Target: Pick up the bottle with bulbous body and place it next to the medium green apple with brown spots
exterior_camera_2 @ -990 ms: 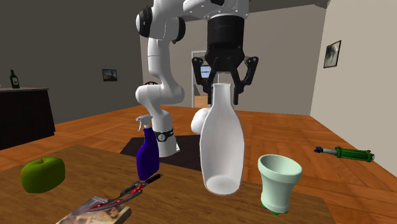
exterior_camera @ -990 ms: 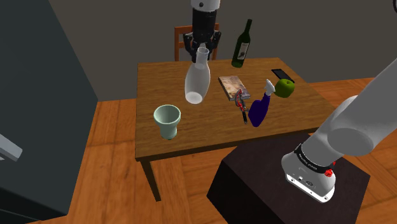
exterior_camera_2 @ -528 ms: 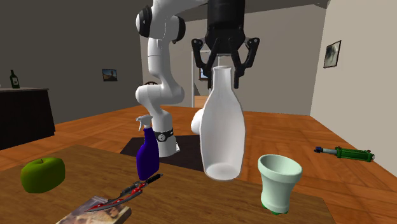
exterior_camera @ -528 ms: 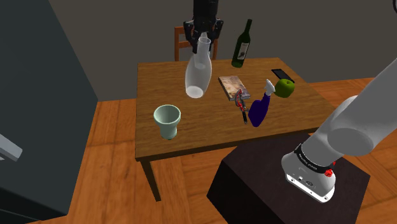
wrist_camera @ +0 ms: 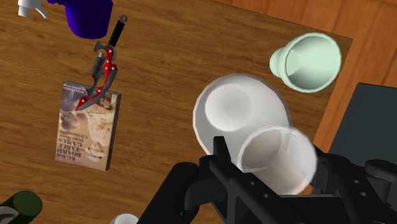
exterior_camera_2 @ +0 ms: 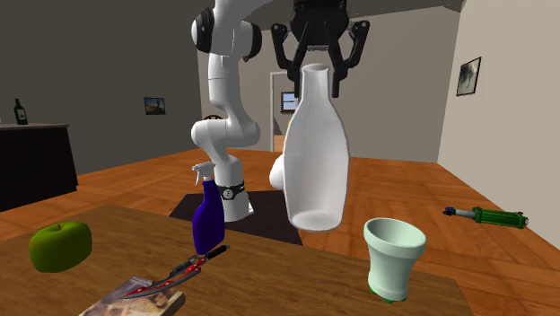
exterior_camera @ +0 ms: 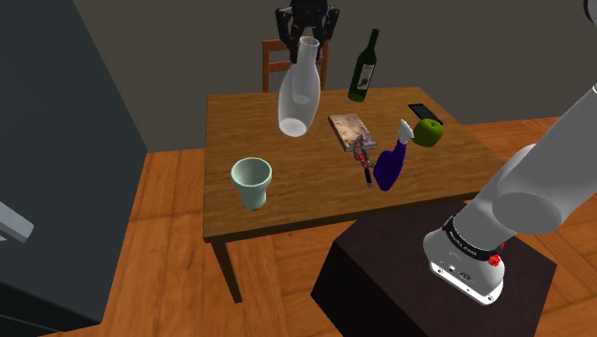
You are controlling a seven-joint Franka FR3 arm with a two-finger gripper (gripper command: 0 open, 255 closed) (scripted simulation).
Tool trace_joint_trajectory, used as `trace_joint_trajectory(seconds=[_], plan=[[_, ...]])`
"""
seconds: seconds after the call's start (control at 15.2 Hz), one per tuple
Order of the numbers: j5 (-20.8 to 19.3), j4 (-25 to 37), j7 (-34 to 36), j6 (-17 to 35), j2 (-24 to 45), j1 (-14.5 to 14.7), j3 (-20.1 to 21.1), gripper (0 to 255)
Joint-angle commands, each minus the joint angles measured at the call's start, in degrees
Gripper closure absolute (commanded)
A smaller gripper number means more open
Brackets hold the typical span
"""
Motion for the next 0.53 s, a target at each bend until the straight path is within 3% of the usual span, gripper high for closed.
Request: trace_joint_trajectory(seconds=[0.0, 0.46], plan=[[-0.10, 2.15, 0.02, -1.80, 0.35, 0.00, 0.00, 255], [-0.71, 10.20, 0.51, -7.87, 2.43, 0.28, 0.23, 255]])
